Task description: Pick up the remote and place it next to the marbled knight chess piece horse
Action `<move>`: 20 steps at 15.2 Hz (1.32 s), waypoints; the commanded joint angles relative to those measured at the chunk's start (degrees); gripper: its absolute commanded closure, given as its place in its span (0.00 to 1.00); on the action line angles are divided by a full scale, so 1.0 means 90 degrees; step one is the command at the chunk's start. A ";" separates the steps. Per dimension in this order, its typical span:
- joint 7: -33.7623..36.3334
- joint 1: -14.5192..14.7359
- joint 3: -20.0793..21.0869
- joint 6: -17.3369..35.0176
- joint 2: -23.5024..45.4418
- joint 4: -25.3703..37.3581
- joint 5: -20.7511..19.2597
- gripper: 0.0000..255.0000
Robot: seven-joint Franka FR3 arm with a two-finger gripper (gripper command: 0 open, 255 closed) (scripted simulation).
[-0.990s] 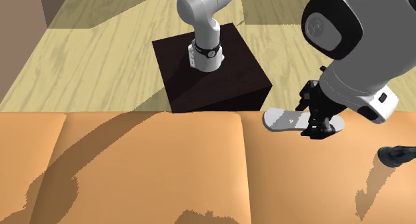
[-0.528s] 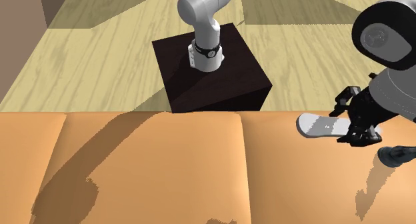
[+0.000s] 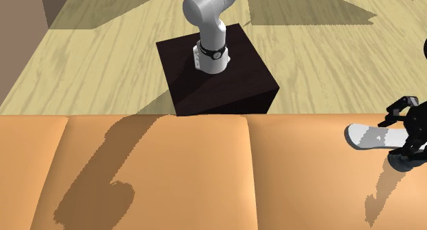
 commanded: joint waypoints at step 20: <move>-0.0011 0.0022 0.0077 0.1353 0.0651 -0.0704 0.0113 1.00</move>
